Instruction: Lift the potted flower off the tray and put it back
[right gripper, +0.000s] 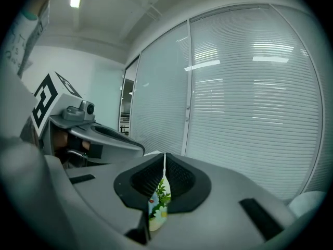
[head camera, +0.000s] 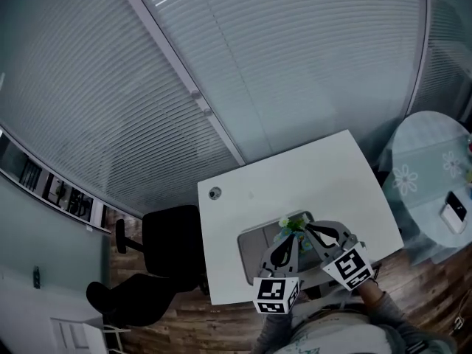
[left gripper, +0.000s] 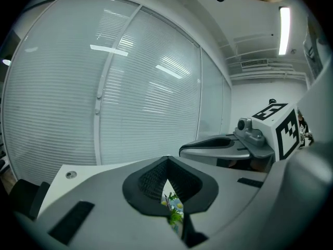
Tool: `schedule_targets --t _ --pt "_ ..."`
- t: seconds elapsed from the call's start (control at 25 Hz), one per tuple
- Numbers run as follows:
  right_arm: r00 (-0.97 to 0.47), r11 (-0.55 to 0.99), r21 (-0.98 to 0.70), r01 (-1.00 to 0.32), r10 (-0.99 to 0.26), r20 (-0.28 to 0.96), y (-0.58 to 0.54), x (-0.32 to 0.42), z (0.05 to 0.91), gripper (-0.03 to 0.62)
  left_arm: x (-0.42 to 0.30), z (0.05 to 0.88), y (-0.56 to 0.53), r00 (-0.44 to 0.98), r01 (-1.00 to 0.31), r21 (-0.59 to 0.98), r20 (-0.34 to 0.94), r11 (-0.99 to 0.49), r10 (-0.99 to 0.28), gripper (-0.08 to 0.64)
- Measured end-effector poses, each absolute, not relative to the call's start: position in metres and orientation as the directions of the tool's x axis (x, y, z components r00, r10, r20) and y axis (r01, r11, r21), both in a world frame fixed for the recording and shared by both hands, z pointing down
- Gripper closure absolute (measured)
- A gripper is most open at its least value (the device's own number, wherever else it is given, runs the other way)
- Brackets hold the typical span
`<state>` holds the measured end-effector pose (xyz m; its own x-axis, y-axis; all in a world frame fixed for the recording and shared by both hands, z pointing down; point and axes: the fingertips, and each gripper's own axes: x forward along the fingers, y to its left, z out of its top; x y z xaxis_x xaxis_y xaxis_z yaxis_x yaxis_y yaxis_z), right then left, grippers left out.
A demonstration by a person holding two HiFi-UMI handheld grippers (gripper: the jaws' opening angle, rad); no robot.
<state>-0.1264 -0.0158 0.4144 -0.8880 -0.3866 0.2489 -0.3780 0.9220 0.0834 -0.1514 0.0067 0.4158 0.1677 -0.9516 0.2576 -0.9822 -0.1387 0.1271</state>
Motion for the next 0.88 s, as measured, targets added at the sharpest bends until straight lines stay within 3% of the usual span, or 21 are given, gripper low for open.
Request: schedule_targets --t 0.52,0.88 --pt "-0.917 0.958 0.069 -0.278 -0.286 0.278 -0.049 -0.096 0.436 0.569 -0.148 0.423 -0.011 0.099 -0.993 0.091 0.285 -0.076 -0.954 0.549" --pt "-0.882 0.939 0.044 -0.340 -0.335 0.333 -0.073 -0.091 0.459 0.569 -0.185 0.431 -0.012 0.089 -0.995 0.080 0.321 -0.067 -0.943 0.549"
